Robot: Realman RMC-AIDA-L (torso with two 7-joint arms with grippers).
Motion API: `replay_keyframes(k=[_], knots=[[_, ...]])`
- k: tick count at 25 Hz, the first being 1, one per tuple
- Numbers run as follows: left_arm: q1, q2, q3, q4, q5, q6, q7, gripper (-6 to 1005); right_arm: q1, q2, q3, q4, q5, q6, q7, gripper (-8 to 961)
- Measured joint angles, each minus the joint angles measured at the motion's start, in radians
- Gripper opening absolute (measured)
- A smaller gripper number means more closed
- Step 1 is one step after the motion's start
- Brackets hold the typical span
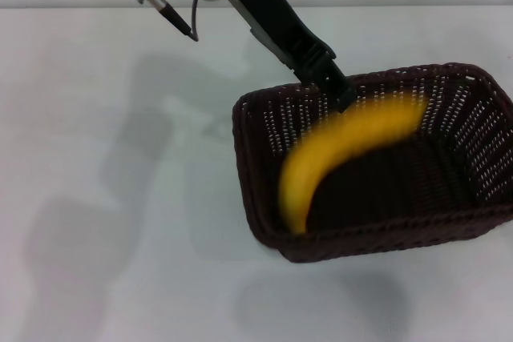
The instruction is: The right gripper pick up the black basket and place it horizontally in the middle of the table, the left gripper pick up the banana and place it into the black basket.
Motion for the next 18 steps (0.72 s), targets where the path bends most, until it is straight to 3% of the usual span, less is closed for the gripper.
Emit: replay_keyframes(k=[5,9,12,15,18], knots=[[0.053,-0.001,-0.007,0.058,-0.013,0.027,0.035,607,-0.014,0.0,0.001,0.01,0.002,0.002,-0.011,666],[0.159,-0.002,-0.009,0.191,-0.063,0.059,0.091,763,-0.028,0.0,0.001,0.014,0.004,0.011,-0.042,666],[0.314,-0.002,-0.01,0.347,-0.178,0.123,0.166,852,-0.037,-0.001,0.01,0.052,0.008,0.015,-0.122,666],[0.518,-0.001,-0.011,0.488,-0.321,0.24,0.296,884,-0.04,0.0,0.059,0.118,0.014,0.019,-0.224,667],[0.72,-0.002,-0.014,0.545,-0.482,0.37,0.459,895,-0.05,0.0,0.105,0.169,0.015,0.02,-0.31,667]])
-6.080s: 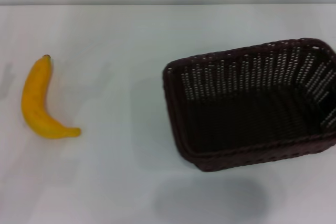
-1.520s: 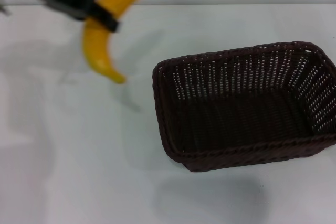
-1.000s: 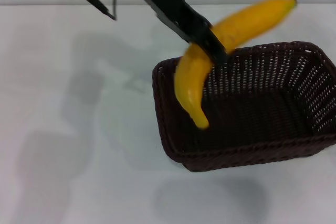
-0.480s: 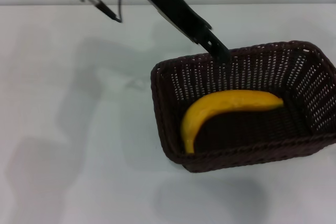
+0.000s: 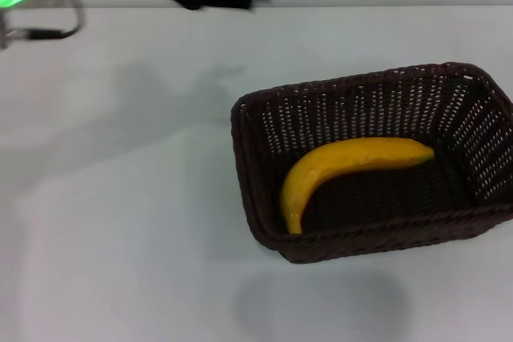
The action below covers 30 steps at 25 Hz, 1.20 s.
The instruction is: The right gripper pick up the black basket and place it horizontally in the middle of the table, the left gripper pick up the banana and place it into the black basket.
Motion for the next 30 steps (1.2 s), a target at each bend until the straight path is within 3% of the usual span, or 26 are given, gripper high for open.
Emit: replay_keyframes(k=[3,7,12,15,20,26,30], knots=[[0.184,-0.002,-0.017,-0.02,-0.215,0.099,0.199,895,-0.012,0.0,0.011,0.027,0.0,-0.007,-0.069,667],[0.347,-0.005,-0.031,-0.173,-0.522,0.145,0.508,895,-0.021,0.0,0.051,0.079,0.0,-0.036,-0.171,667],[0.433,-0.005,-0.042,-0.441,-0.846,0.073,0.883,896,-0.016,0.0,0.097,0.124,0.0,-0.044,-0.206,666],[0.442,-0.005,-0.055,-0.594,-0.96,0.031,1.078,896,-0.007,0.0,0.1,0.135,0.0,-0.045,-0.21,667],[0.4,-0.004,-0.111,-0.768,-1.05,0.012,1.278,895,0.016,0.001,0.102,0.151,0.039,-0.047,-0.24,667],[0.253,0.0,-0.33,-1.061,-1.177,0.017,1.488,895,0.067,0.003,0.102,0.179,0.203,-0.156,-0.289,667],[0.184,-0.003,-0.494,-1.155,-1.18,0.031,1.598,895,0.1,0.003,0.101,0.178,0.266,-0.235,-0.289,667]])
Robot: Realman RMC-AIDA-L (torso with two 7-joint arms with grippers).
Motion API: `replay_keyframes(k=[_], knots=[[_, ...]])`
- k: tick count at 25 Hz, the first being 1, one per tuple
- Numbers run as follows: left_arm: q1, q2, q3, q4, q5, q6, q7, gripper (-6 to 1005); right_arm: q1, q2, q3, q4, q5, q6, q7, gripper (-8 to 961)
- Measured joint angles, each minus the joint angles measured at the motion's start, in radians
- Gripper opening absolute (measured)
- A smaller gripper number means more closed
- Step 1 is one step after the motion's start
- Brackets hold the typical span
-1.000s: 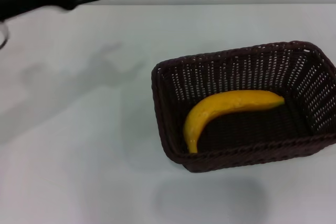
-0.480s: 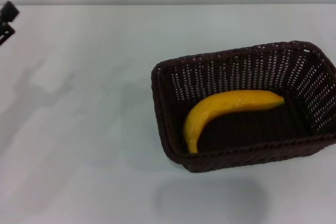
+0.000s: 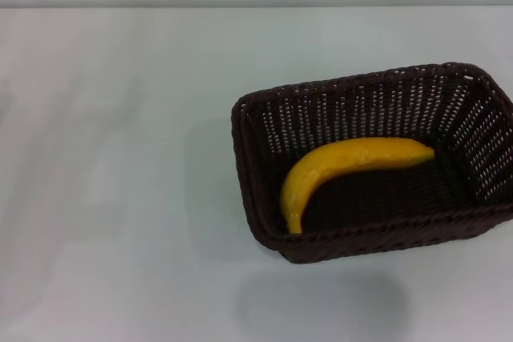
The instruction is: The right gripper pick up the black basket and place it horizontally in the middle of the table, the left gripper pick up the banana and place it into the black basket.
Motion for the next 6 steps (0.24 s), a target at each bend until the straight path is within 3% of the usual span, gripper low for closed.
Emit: replay_keyframes(k=[6], knots=[[-0.083,-0.001,-0.193,-0.079,-0.007,0.005,0.117,895,0.044,0.0,0.0,0.001,0.087,-0.083,-0.007,667]])
